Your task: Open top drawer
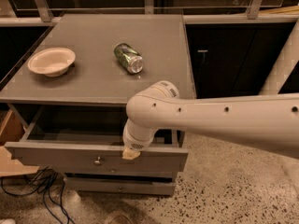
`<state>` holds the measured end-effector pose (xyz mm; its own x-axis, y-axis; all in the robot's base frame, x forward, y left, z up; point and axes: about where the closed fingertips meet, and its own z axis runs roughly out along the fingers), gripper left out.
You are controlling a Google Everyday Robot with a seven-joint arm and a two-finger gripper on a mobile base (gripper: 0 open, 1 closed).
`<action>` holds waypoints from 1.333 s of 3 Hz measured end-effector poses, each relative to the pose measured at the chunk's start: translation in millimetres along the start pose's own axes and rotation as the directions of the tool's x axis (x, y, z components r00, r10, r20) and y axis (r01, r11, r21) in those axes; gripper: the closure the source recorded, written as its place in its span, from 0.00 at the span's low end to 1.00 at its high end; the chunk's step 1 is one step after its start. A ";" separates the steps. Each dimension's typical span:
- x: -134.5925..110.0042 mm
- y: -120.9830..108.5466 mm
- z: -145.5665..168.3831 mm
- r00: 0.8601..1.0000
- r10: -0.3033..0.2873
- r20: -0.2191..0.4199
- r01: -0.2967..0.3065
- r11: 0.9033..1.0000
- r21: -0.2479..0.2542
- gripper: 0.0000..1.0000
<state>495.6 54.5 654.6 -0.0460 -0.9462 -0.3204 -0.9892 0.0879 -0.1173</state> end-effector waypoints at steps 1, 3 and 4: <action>0.7 1.1 -0.6 1.000 0.002 0.001 -0.002 1.000 0.007 1.00; 2.2 4.9 -9.4 1.000 -0.002 0.003 0.002 0.999 0.034 1.00; 7.4 14.5 -12.8 1.000 0.029 -0.001 -0.029 0.999 0.022 1.00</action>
Offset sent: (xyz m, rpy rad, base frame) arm -0.0452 -0.0495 0.1082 0.0026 -0.2284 -0.0828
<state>479.1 44.7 662.5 -0.0749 -0.9434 -0.3229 -0.9842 0.1221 -0.1286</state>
